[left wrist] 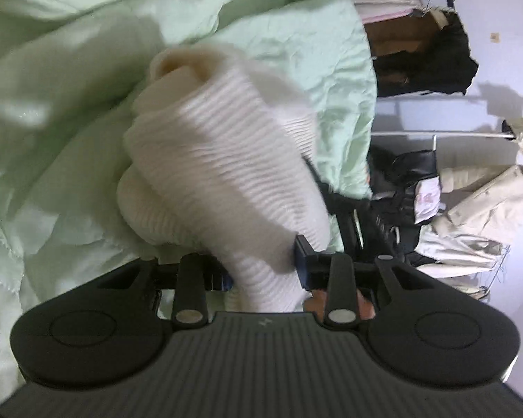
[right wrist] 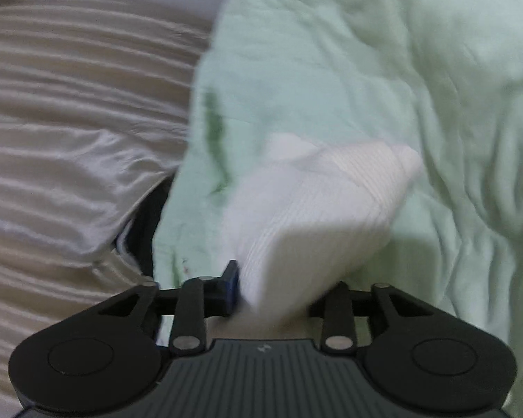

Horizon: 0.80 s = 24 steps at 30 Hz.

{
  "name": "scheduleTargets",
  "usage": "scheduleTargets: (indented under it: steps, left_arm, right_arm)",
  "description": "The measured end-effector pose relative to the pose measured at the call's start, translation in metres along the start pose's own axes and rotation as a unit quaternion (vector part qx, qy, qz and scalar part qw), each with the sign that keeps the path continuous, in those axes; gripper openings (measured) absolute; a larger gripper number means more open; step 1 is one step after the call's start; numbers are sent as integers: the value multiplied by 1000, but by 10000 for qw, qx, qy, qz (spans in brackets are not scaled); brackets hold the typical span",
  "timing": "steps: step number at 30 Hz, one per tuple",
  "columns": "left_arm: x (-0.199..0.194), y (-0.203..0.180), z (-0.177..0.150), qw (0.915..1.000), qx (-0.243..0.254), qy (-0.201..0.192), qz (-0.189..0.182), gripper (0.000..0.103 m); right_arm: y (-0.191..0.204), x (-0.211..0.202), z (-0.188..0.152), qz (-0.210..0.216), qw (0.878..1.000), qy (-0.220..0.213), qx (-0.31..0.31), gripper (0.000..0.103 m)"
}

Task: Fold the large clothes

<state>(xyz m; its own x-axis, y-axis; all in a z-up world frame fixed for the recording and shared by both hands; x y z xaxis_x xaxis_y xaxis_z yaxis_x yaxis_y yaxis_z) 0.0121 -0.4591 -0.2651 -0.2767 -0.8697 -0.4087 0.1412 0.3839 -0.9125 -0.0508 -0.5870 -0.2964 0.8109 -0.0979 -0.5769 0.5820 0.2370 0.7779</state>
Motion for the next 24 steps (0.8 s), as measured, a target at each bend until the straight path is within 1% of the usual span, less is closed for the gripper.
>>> scheduleTargets:
  steps: [1, 3, 5, 6, 7, 8, 10, 12, 13, 14, 15, 16, 17, 19, 20, 21, 22, 24]
  left_arm:
    - [0, -2, 0, 9998, 167, -16, 106, 34]
    - [-1, -16, -3, 9962, 724, -75, 475, 34]
    - [-4, -32, -6, 9871, 1328, -143, 878, 33]
    - [-4, -43, -7, 9818, 1590, -168, 1027, 33]
    - [-4, -54, -10, 9788, 1746, -151, 1058, 33]
    - [-3, -65, -13, 9773, 1846, -111, 1031, 33]
    - [1, -91, -21, 9737, 2074, 10, 943, 33]
    - [11, -121, -32, 9690, 2333, 210, 785, 33]
    - [14, -130, -38, 9673, 2414, 290, 723, 33]
    - [24, -148, -48, 9635, 2570, 432, 615, 33]
    - [37, -171, -63, 9575, 2779, 618, 474, 33]
    - [46, -182, -69, 9543, 2876, 702, 410, 33]
    - [59, -195, -79, 9504, 2984, 806, 336, 33]
    - [95, -233, -114, 9363, 3320, 1138, 96, 33]
    - [105, -244, -125, 9318, 3414, 1237, 21, 33]
    - [116, -253, -139, 9265, 3514, 1346, -65, 33]
    - [133, -265, -159, 9185, 3655, 1496, -183, 33]
    - [159, -275, -190, 9058, 3843, 1759, -308, 33]
  right_arm:
    - [-1, 2, 1, 84, 9999, -70, 112, 46]
    - [2, 1, 1, 27, 9999, -94, -99, 32]
    - [7, -3, 0, 73, 9994, -198, -261, 24]
    - [10, -10, -1, 150, 9992, -271, -266, 23]
    - [14, -17, -2, 233, 9988, -351, -269, 23]
    - [13, -24, -2, 271, 9985, -387, -276, 22]
    - [17, -57, 5, 402, 9969, -602, -305, 22]
    - [19, -87, 15, 477, 9954, -765, -315, 22]
    - [18, -115, 23, 531, 9942, -902, -256, 22]
    - [17, -137, 31, 562, 9930, -1019, -222, 22]
    - [16, -157, 37, 569, 9917, -1128, -225, 22]
    - [12, -185, 45, 556, 9898, -1297, -211, 22]
    - [9, -202, 50, 537, 9885, -1395, -218, 22]
    - [-5, -267, 68, 359, 9828, -1788, -297, 22]
    - [-15, -299, 76, 260, 9795, -1980, -284, 22]
    - [-24, -322, 81, 193, 9771, -2104, -251, 22]
    - [-37, -346, 84, 106, 9741, -2252, -199, 22]
    - [-64, -393, 91, -76, 9668, -2554, -89, 23]
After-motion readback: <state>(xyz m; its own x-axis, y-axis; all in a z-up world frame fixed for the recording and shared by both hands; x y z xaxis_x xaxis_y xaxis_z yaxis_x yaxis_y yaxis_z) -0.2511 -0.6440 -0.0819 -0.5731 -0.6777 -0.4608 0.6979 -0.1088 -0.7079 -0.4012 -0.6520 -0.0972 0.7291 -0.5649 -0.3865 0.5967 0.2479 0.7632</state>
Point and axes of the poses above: each gripper's, at about its wrist camera, not at the fingertips, and x roughly the way its jaws point, y to its left, z to its top, the point moved 8 cm from there along x, roughly the way its jaws point, and after that the axes turned 7 degrees about -z, right-handed, at the moved point
